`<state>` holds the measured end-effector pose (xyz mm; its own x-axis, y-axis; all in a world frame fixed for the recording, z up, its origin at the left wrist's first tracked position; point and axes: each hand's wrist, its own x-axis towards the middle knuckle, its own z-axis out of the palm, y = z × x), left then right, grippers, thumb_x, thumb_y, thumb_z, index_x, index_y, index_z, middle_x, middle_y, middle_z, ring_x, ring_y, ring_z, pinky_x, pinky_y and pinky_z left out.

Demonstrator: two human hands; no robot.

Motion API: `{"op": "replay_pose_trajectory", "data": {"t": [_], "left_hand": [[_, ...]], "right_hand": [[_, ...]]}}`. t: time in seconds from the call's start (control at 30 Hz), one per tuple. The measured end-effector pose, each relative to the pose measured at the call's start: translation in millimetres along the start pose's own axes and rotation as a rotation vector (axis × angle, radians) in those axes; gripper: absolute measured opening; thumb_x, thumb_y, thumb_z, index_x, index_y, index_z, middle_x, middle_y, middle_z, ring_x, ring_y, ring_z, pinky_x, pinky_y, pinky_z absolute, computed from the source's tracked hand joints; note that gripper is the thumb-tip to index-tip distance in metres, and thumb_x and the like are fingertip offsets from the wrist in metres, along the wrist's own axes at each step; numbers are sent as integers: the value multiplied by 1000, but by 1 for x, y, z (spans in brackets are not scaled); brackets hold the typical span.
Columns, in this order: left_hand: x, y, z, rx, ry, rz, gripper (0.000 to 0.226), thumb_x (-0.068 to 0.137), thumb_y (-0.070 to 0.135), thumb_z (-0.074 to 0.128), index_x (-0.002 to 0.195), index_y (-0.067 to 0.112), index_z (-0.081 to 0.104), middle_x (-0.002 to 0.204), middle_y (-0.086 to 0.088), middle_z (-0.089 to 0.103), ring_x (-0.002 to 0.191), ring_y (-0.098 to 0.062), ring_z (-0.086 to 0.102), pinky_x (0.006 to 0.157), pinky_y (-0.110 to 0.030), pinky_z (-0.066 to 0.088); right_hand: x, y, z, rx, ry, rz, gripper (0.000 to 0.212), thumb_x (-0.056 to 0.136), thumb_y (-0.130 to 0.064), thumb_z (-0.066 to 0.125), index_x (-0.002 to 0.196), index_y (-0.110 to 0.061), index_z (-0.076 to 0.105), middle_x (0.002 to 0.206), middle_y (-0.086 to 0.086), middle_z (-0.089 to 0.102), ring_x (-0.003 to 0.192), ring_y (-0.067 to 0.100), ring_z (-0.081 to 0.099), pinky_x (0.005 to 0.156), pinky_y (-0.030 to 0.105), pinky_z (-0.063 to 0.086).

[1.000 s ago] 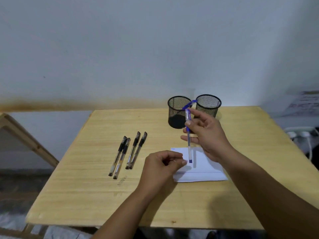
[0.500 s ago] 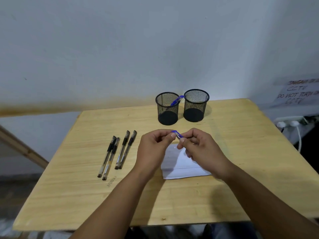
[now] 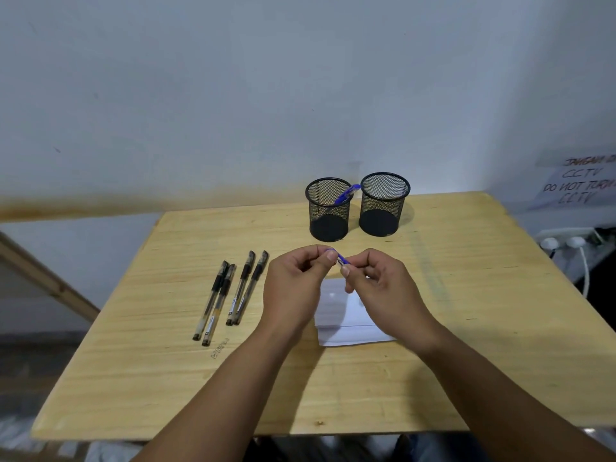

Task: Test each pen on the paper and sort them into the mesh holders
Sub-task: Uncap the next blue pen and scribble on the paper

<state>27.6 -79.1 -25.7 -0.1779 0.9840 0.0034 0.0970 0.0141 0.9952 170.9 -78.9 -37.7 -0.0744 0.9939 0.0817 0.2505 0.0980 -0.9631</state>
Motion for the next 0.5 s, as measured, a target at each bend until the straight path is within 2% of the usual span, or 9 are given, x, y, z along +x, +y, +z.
{"op": "replay_pose_trajectory", "data": {"t": [0.1, 0.2, 0.27, 0.33, 0.43, 0.5], "left_hand": [[7, -1, -5, -52, 61, -7, 5, 87, 25, 73, 91, 24, 76, 85, 10, 76, 80, 1, 67, 79, -25, 53], [19, -2, -14, -106, 145, -20, 8, 88, 25, 73, 95, 22, 76, 86, 8, 75, 80, -1, 67, 71, -18, 49], [27, -6, -22, -59, 177, -12, 9, 87, 24, 74, 95, 21, 76, 83, 5, 75, 77, -4, 67, 65, -13, 49], [35, -15, -31, 57, 191, 6, 10, 85, 27, 76, 93, 22, 77, 81, 4, 75, 74, -8, 67, 63, -16, 49], [44, -30, -43, 380, 164, 23, 16, 83, 37, 74, 94, 27, 78, 81, 7, 74, 69, -10, 65, 60, -25, 45], [47, -36, -46, 597, 131, 17, 19, 84, 41, 71, 99, 29, 76, 84, 12, 73, 77, -11, 65, 62, -26, 44]], "right_hand": [[0, 0, -1, -17, -7, 23, 11, 95, -23, 60, 99, -27, 69, 79, -9, 74, 71, 0, 62, 72, 29, 50], [-2, 6, -1, 28, 1, 125, 34, 96, -10, 51, 119, -29, 67, 92, -8, 73, 63, 2, 59, 69, 29, 54], [-4, 10, -3, 91, 4, 167, 42, 96, -5, 49, 126, -30, 64, 98, -3, 73, 66, 5, 64, 80, 36, 60], [-5, 13, -4, 155, 12, 178, 42, 95, -4, 55, 128, -30, 60, 98, 3, 74, 69, 10, 70, 84, 42, 61], [-6, 14, -5, 149, 57, 184, 30, 92, -8, 63, 118, -23, 69, 91, 7, 75, 71, 20, 74, 78, 45, 62], [-7, 13, -6, 125, 93, 201, 25, 91, -11, 67, 114, -20, 72, 86, 6, 75, 70, 22, 75, 73, 44, 63]]}}
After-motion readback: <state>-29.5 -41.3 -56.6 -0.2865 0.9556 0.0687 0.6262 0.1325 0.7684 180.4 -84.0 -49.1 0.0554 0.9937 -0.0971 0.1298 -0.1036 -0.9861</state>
